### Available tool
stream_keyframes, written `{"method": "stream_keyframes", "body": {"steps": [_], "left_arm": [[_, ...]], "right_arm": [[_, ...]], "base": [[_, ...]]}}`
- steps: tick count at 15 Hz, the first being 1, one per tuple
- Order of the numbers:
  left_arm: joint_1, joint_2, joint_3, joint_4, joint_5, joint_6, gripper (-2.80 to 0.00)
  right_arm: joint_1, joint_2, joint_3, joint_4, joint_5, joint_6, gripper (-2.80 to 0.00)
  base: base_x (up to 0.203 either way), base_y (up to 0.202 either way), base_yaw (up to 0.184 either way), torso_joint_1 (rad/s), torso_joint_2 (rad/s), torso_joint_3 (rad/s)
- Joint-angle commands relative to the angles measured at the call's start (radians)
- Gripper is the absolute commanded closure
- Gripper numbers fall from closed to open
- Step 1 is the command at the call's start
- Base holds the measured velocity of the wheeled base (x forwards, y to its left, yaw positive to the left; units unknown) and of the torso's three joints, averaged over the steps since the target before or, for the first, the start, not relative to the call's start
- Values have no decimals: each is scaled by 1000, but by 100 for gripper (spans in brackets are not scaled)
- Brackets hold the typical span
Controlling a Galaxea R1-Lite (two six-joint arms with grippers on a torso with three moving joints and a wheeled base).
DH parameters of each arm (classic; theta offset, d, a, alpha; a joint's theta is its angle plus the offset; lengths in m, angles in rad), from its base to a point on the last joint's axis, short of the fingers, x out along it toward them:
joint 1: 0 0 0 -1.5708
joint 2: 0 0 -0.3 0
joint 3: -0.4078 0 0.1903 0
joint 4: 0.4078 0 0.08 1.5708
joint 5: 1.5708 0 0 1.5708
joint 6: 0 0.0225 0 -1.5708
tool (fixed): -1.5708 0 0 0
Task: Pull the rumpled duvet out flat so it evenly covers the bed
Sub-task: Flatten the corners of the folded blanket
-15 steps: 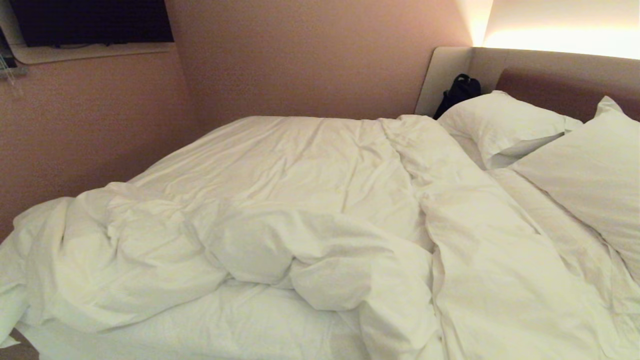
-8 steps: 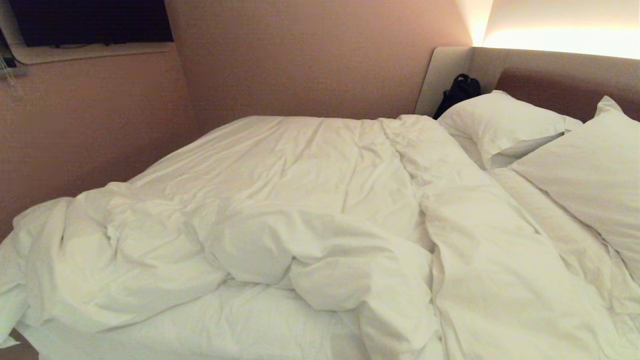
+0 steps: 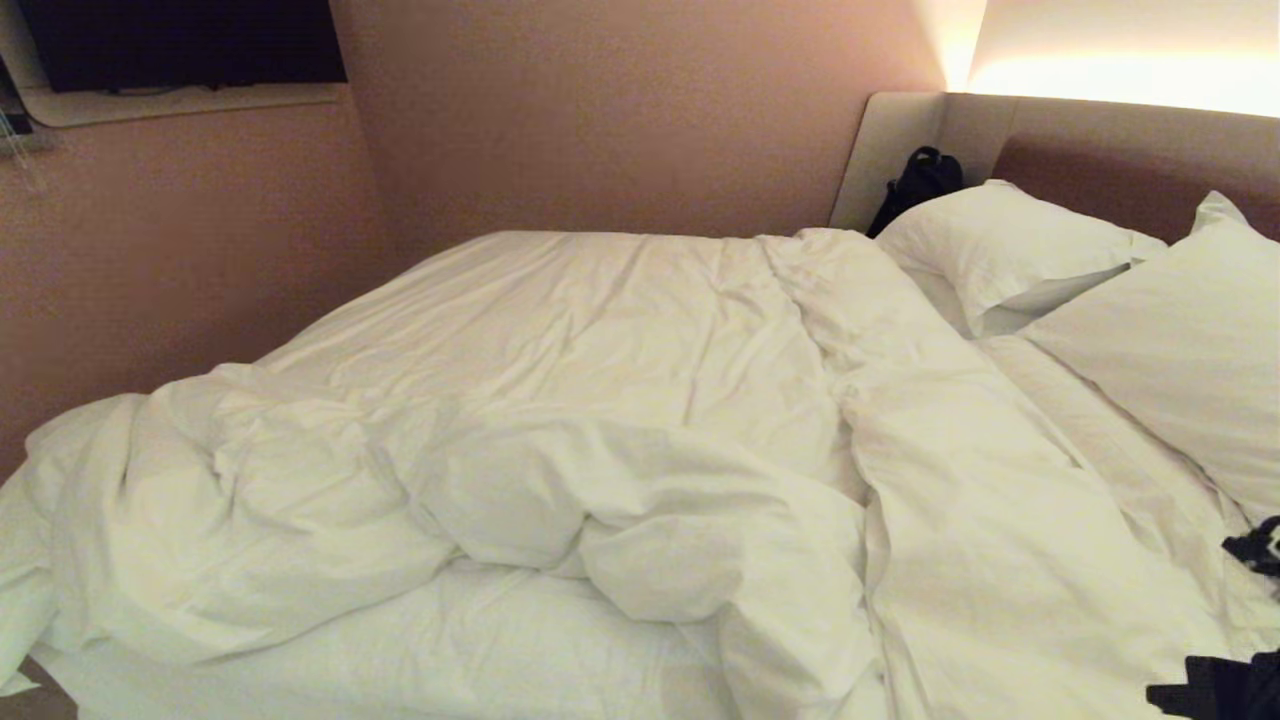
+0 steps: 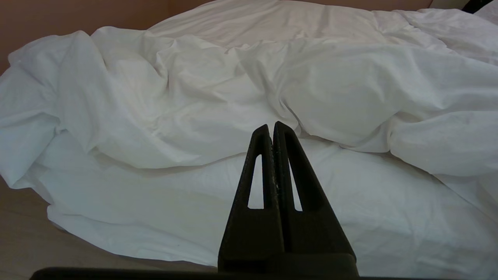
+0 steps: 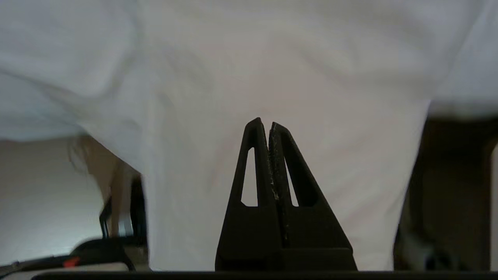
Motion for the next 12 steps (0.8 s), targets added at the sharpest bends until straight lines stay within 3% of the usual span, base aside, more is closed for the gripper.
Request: {"method": "stream_keyframes", "body": {"steps": [1,7,12], "left_arm": [[0,1,0,-1,1,-1,0],[0,1,0,-1,1,-1,0],[0,1,0,-1,1,-1,0]], "right_arm": [[0,137,41,-23,3,15,0],[7,344,254,-332,-3,7,0],[17,460,381,-481,3,-13,0]], "base": [[0,0,0,0,0,0],[0,0,0,0,0,0],[0,0,0,0,0,0]]}}
